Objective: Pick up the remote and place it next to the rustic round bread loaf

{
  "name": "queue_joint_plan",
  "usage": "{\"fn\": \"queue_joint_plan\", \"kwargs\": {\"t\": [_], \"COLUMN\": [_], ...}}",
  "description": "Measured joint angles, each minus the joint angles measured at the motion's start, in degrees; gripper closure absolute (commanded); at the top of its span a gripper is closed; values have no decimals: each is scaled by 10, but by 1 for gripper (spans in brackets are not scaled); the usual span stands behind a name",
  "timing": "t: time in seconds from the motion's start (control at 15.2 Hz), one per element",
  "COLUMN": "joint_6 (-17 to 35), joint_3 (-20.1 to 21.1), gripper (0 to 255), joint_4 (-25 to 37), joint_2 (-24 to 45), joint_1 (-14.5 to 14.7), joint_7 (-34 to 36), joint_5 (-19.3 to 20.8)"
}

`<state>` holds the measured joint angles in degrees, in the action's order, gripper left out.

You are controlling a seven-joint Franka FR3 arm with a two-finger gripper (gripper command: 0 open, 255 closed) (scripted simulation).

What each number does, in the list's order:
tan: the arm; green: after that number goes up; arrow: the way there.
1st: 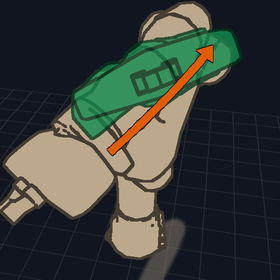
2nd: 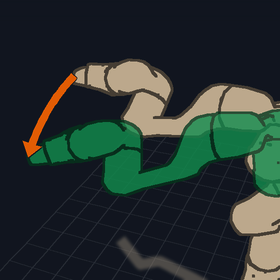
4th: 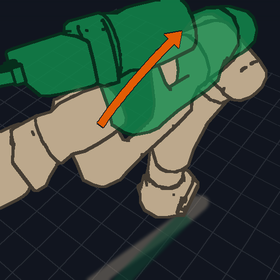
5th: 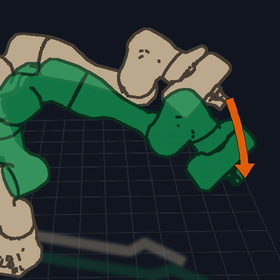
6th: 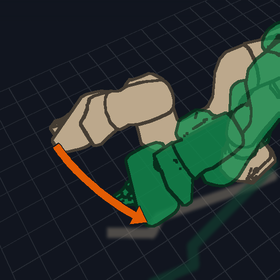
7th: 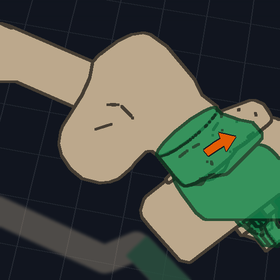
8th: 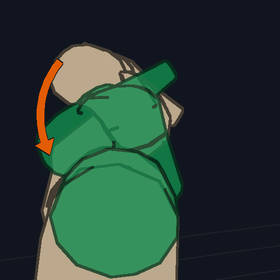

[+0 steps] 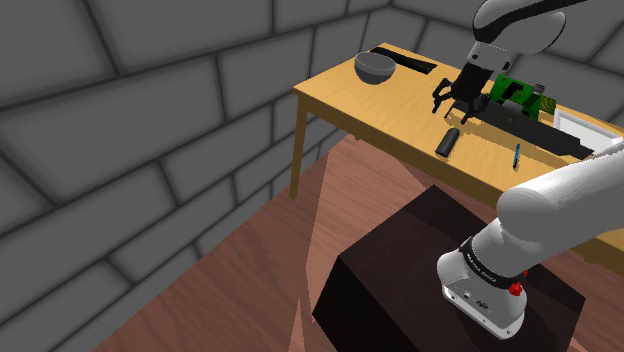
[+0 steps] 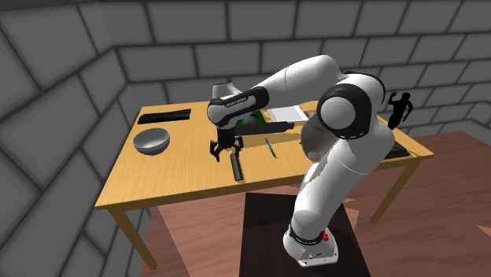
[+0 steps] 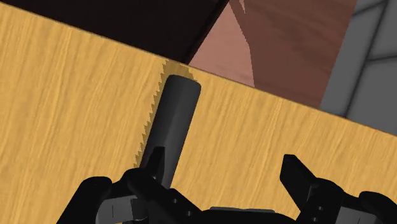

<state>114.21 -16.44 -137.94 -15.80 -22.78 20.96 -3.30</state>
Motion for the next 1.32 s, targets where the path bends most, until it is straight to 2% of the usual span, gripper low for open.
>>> {"fn": "queue_joint_plan", "kwargs": {"t": [0.4,0.86,1.25,1.32], "joint_6": [60,116,124,124], "joint_3": [-41,-43,-43,-43], "gripper": [0,0,0,255], "joint_4": [-16,-49,-51,-51], "joint_2": [64,91,96,96], "joint_1": [-39,-36,-36,-36], "joint_7": [34,30,28,28], "joint_5": [-18,-34,-37,-37]}}
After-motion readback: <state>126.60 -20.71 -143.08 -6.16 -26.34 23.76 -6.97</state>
